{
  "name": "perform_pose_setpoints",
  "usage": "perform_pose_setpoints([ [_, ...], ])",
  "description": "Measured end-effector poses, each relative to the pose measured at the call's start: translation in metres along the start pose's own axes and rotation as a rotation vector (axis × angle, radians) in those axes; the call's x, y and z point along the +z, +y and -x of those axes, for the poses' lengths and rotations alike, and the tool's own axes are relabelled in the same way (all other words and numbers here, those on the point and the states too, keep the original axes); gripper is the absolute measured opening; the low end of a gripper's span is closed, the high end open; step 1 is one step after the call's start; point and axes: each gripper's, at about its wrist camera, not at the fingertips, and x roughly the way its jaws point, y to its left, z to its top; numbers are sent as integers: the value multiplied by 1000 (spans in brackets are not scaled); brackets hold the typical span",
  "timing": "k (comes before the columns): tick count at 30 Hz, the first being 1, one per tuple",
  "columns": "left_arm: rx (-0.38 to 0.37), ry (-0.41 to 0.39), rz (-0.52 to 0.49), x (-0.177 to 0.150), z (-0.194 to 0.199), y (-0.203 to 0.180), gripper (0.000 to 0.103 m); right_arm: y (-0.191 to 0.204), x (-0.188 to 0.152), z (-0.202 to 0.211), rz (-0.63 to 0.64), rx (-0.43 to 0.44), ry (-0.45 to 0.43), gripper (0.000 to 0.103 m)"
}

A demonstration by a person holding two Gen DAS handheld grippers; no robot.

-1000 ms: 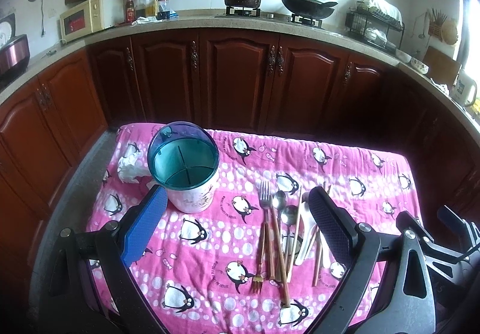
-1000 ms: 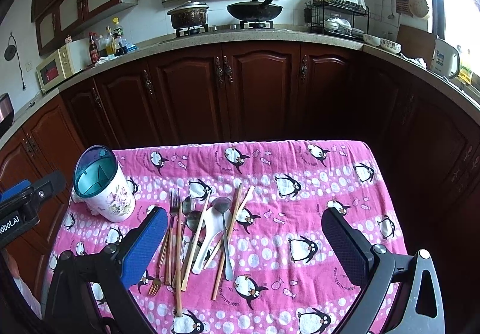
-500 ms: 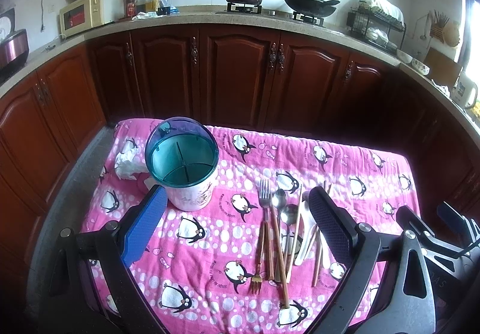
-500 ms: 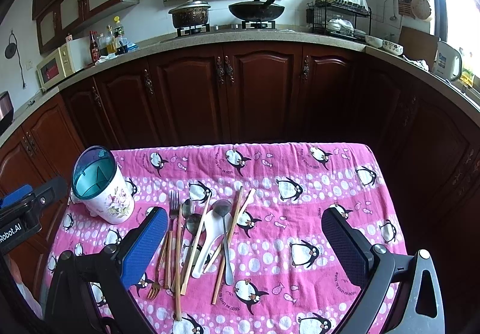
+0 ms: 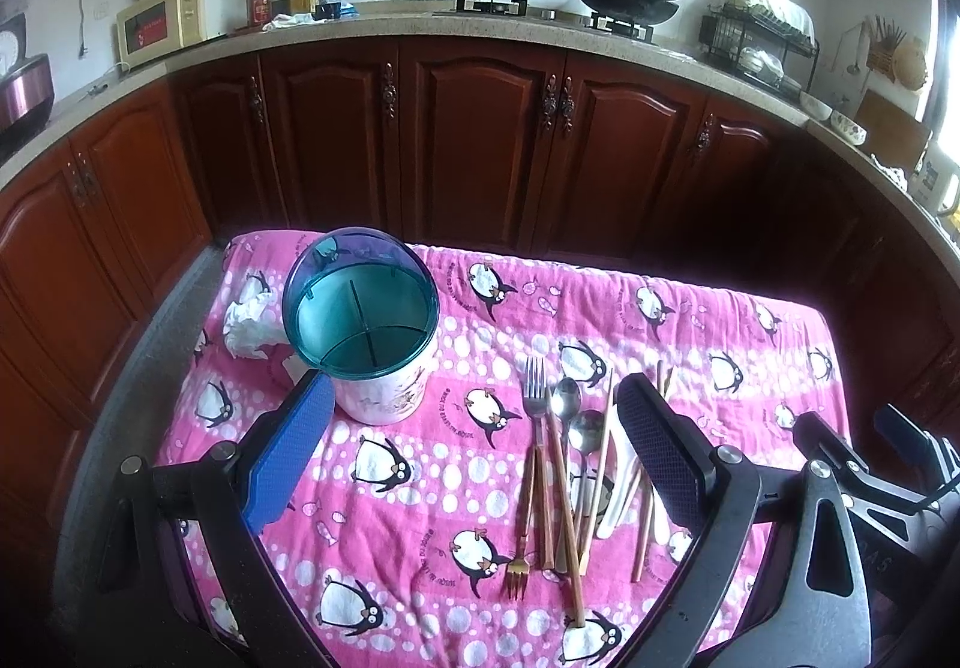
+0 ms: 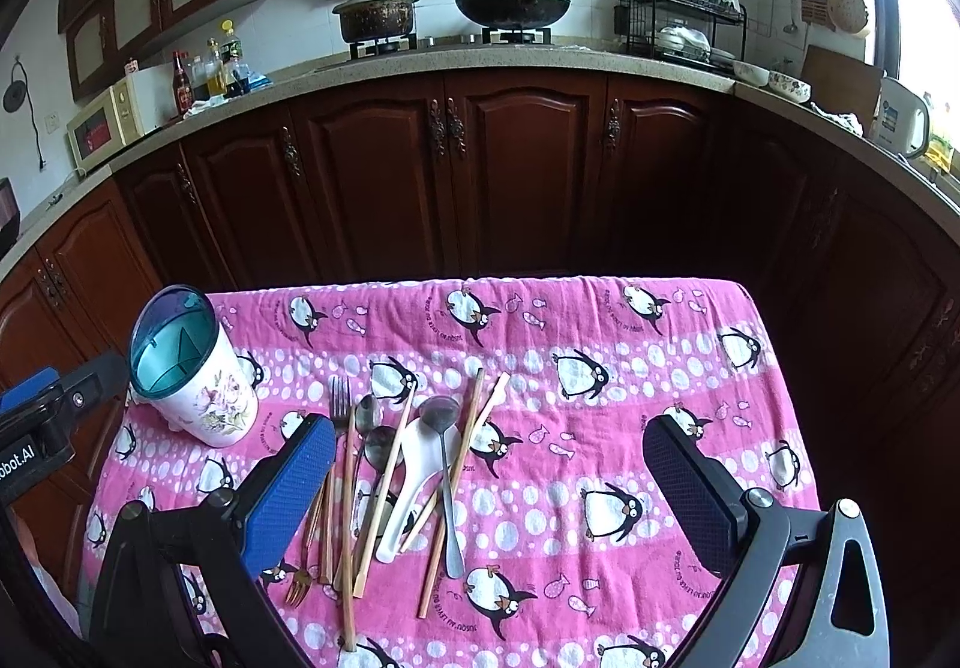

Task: Organize utensils
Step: 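Move both tools toward the row of loose utensils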

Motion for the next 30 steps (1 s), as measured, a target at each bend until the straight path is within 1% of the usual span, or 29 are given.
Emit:
perform_pose_setpoints([
  [3, 0, 13, 4, 0, -6, 1, 96, 0, 1, -5, -9, 9, -4, 102],
  [14, -12, 57, -6, 0, -28, -5, 96, -5, 3, -27, -22, 16, 25, 102],
  [24, -18, 95, -10, 3, -41, -5, 96, -11, 8, -36, -34, 15, 42, 102],
  [30, -6, 107, -25, 0, -49, -7, 96, -9, 8, -40, -23, 15, 48, 102],
])
